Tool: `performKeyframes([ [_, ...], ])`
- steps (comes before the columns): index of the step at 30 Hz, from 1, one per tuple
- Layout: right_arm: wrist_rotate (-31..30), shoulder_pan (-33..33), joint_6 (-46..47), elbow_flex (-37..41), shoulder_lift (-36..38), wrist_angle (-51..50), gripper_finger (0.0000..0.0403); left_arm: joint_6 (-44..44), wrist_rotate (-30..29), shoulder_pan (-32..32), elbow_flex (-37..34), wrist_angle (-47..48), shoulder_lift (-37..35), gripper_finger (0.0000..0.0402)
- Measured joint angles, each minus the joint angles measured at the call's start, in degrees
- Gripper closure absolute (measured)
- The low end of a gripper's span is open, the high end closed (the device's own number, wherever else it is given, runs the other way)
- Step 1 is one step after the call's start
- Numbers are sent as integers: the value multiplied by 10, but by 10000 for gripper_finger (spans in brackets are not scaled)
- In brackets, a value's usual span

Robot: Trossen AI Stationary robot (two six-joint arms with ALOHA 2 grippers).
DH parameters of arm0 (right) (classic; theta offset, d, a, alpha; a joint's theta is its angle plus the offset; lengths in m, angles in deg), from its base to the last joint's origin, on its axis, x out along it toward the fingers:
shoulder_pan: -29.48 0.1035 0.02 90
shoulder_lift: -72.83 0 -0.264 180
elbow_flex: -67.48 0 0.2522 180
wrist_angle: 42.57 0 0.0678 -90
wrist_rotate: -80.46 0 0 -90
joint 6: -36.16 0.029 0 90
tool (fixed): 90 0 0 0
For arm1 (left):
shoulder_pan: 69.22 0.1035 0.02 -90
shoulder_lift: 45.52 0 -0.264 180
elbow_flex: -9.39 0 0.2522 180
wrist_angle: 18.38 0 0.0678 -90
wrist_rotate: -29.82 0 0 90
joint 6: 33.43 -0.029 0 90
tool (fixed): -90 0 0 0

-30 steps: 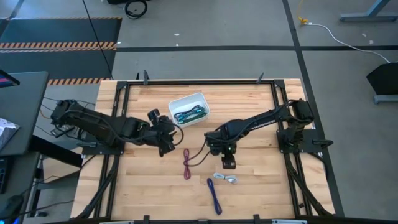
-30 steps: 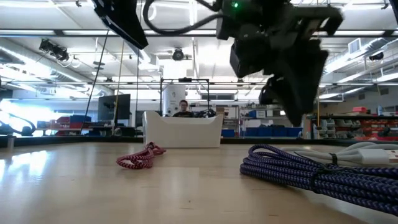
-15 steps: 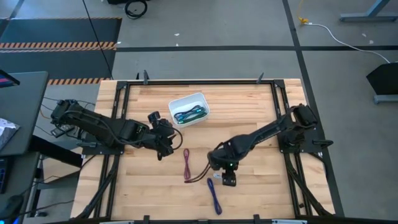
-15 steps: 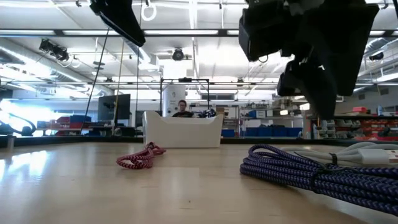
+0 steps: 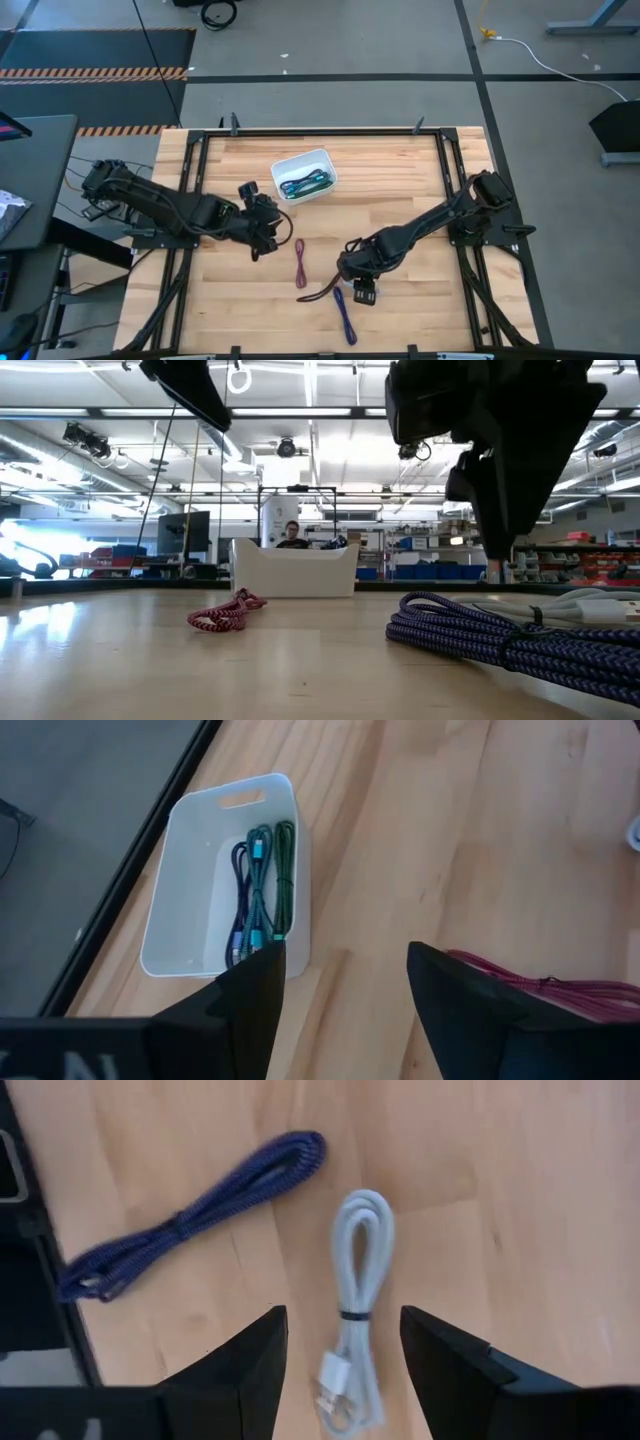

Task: Pick and place USB-C Cables
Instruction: Put the white charger cable into the white bin

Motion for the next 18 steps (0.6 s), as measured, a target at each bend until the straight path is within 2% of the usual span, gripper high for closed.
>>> performKeyframes([
  [14,-87,37,2,1,-1,12,201,4,0,-33,0,0,0,184],
  [18,-96,39,6,11,-1,12,201,5,1,-45,0,0,0,184],
])
